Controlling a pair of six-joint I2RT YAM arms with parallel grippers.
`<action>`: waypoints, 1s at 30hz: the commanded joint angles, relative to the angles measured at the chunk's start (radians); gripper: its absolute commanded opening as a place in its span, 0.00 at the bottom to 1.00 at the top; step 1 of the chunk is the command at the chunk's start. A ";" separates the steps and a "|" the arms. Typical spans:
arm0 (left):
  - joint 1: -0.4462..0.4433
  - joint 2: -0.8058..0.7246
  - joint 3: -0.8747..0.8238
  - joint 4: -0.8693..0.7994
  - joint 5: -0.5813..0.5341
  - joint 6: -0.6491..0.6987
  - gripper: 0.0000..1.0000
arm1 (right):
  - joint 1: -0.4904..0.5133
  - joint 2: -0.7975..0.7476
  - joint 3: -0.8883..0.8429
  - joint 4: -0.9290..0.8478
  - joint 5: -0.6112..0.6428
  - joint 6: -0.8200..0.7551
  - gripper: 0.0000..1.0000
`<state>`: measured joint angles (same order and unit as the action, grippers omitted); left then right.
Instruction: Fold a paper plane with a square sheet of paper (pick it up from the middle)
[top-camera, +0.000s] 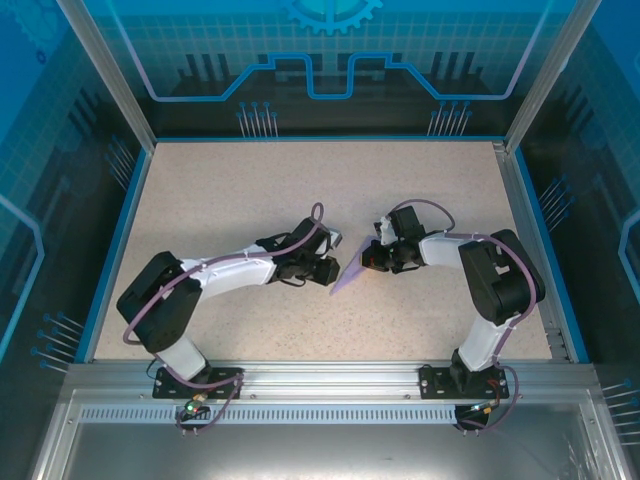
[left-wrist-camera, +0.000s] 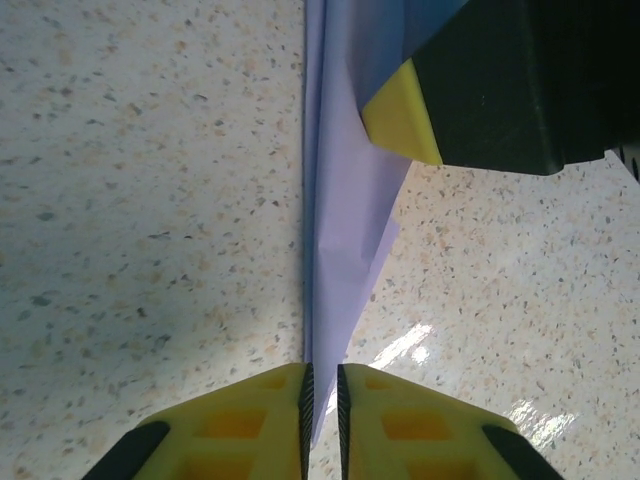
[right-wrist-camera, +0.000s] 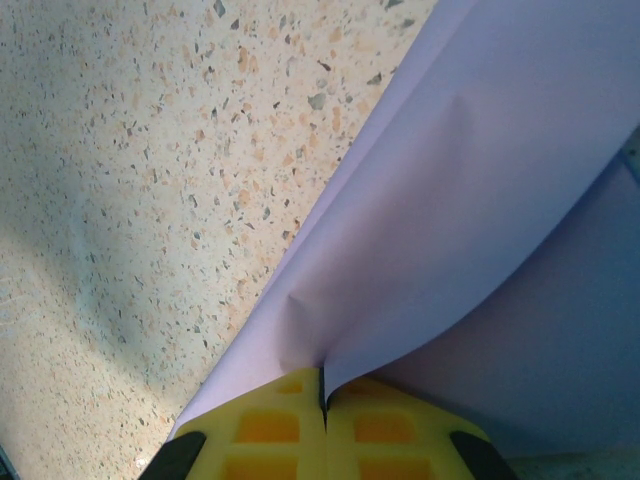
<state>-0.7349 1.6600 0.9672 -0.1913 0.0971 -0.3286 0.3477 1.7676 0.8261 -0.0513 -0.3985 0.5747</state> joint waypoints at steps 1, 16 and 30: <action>0.000 0.051 0.001 0.050 0.094 -0.044 0.16 | -0.005 0.050 -0.018 -0.011 0.058 -0.012 0.00; 0.007 0.141 0.013 0.066 0.123 -0.037 0.14 | -0.011 0.053 -0.033 0.005 0.044 -0.006 0.00; 0.021 0.177 0.009 0.100 0.163 -0.050 0.14 | -0.020 0.055 -0.052 0.036 0.027 0.013 0.00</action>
<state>-0.7216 1.8187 0.9676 -0.1139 0.2264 -0.3679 0.3412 1.7771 0.8082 0.0174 -0.4168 0.5797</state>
